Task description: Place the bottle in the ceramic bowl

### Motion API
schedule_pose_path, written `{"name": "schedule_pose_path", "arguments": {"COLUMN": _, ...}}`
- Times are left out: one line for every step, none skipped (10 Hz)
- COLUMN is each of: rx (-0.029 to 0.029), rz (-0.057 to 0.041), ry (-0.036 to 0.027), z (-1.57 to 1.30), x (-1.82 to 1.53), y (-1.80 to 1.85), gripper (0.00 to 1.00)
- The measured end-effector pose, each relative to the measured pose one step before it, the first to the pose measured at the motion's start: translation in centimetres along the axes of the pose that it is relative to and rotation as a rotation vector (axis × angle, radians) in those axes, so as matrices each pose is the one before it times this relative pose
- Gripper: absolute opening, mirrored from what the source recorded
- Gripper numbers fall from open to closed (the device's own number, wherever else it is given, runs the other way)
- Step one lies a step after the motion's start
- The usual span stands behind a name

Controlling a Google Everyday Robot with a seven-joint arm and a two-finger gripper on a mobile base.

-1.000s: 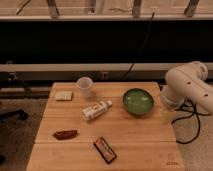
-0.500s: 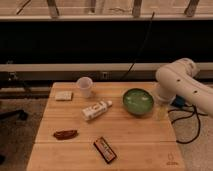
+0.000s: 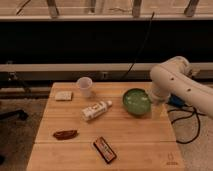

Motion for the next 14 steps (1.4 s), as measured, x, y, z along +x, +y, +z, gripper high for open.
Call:
{"name": "schedule_pose_path", "arguments": {"rx": 0.00326, "rz": -0.01676, "ry": 0.00133, "z": -0.054, "x": -1.289, "y": -0.406, "gripper": 0.8}}
{"name": "schedule_pose_path", "arguments": {"rx": 0.00293, "rz": -0.01245, "ry": 0.00134, "z": -0.017, "x": -0.633, "y": -0.276, "gripper": 0.8}}
{"name": "schedule_pose_path", "arguments": {"rx": 0.00409, "rz": -0.01346, "ry": 0.00218, "z": -0.048, "x": -0.312, "y": -0.326, "gripper": 0.8}}
{"name": "schedule_pose_path", "arguments": {"rx": 0.00197, "rz": -0.01532, "ry": 0.00249, "z": 0.041, "x": -0.153, "y": -0.152, "gripper": 0.8}}
{"name": "schedule_pose_path", "arguments": {"rx": -0.0012, "rz": -0.01409, "ry": 0.00485, "z": 0.036, "x": -0.461, "y": -0.069, "gripper": 0.8}}
{"name": "schedule_pose_path", "arguments": {"rx": 0.00012, "rz": -0.00996, "ry": -0.00091, "z": -0.002, "x": -0.65, "y": -0.129, "gripper": 0.8}}
{"name": "schedule_pose_path", "arguments": {"rx": 0.00401, "rz": -0.0381, "ry": 0.00096, "z": -0.018, "x": -2.066, "y": -0.545, "gripper": 0.8}}
{"name": "schedule_pose_path", "arguments": {"rx": 0.00358, "rz": -0.02587, "ry": 0.00121, "z": -0.056, "x": -1.128, "y": -0.398, "gripper": 0.8}}
{"name": "schedule_pose_path", "arguments": {"rx": 0.00146, "rz": -0.01656, "ry": 0.00106, "z": 0.042, "x": -0.496, "y": -0.189, "gripper": 0.8}}
{"name": "schedule_pose_path", "arguments": {"rx": 0.00157, "rz": -0.01487, "ry": 0.00056, "z": -0.028, "x": -0.29, "y": -0.184, "gripper": 0.8}}
{"name": "schedule_pose_path", "arguments": {"rx": -0.00214, "rz": -0.01182, "ry": 0.00071, "z": 0.04, "x": -0.185, "y": -0.122, "gripper": 0.8}}
{"name": "schedule_pose_path", "arguments": {"rx": -0.00565, "rz": -0.01441, "ry": 0.00328, "z": -0.002, "x": -0.501, "y": -0.148, "gripper": 0.8}}
{"name": "schedule_pose_path", "arguments": {"rx": 0.00427, "rz": -0.02074, "ry": -0.00313, "z": -0.038, "x": -1.21, "y": -0.61, "gripper": 0.8}}
{"name": "schedule_pose_path", "arguments": {"rx": -0.00099, "rz": -0.02475, "ry": -0.0014, "z": 0.028, "x": -1.406, "y": -0.648, "gripper": 0.8}}
